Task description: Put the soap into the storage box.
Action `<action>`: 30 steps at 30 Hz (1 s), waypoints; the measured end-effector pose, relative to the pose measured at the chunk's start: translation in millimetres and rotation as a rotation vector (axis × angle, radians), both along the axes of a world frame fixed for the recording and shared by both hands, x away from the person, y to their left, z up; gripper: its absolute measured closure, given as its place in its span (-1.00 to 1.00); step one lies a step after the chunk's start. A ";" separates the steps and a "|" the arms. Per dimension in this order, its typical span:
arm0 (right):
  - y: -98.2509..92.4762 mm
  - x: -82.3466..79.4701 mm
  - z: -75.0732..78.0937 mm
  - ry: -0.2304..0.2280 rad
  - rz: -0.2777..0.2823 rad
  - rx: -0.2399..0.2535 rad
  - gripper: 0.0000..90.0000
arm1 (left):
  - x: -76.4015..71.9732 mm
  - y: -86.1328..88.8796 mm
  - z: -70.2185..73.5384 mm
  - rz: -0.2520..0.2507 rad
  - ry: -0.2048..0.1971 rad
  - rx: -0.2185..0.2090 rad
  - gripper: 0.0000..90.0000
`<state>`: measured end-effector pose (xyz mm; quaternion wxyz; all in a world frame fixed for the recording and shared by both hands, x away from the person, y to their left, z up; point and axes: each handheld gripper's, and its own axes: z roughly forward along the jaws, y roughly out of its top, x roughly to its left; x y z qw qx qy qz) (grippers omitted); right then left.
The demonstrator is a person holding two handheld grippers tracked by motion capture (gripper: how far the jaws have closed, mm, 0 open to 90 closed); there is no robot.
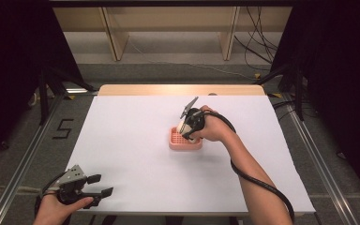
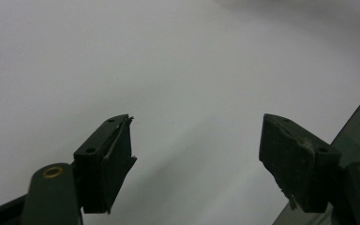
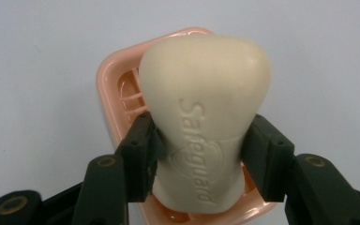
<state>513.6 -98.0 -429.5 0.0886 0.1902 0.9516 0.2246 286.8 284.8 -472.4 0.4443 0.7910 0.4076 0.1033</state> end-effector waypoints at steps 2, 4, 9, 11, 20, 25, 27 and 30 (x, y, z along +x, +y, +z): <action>0.4 -0.3 -0.1 0.002 -0.004 -0.001 0.11 | -0.1 0.0 0.1 0.000 0.001 0.001 -0.44; 1.0 -1.2 0.1 0.009 -0.009 -0.005 0.11 | 0.0 0.1 0.1 -0.001 -0.001 0.001 -0.44; 2.5 -2.0 -0.5 0.015 -0.004 -0.009 0.11 | -0.2 -0.1 0.1 -0.001 0.000 0.001 -0.44; 2.9 -1.9 -0.2 0.015 -0.001 -0.015 0.11 | 0.0 0.1 0.1 -0.001 -0.001 0.001 -0.44; 4.1 -0.5 -0.7 -0.005 0.037 -0.029 0.11 | -0.1 0.1 0.2 -0.002 -0.001 0.001 -0.44; 5.9 -1.4 -2.4 -0.001 0.031 -0.036 0.11 | -0.2 0.5 0.6 -0.002 0.000 0.009 -0.44; 6.1 -0.6 -4.6 -0.009 0.040 -0.032 0.10 | -0.4 0.2 0.5 0.000 0.001 0.002 -0.44; 6.2 -0.4 -6.4 -0.009 0.041 -0.036 0.08 | -0.5 0.1 0.4 0.002 0.000 -0.002 -0.44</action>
